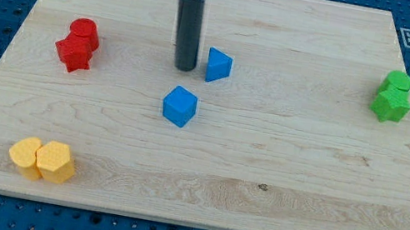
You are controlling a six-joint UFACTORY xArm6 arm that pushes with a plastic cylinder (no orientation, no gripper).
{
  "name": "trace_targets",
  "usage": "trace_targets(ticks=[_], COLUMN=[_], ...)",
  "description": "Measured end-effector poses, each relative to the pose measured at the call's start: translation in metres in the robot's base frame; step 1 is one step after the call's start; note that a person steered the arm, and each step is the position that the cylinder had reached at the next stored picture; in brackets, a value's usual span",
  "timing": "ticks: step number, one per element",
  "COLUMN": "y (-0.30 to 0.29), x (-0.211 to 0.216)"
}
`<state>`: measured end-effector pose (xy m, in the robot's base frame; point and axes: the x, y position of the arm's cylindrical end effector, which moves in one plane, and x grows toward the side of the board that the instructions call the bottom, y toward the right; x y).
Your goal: Move the blue cube below the triangle
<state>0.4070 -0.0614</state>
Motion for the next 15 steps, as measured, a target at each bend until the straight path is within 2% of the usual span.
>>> trace_targets(ticks=[2,3,5,7,8,10,12,13,14,15], y=[-0.063,-0.046,0.070,0.017,0.022,0.076,0.064,0.065,0.097,0.135], x=[0.045,0.068,0.067,0.109,0.133,0.127,0.079,0.113,0.139,0.121])
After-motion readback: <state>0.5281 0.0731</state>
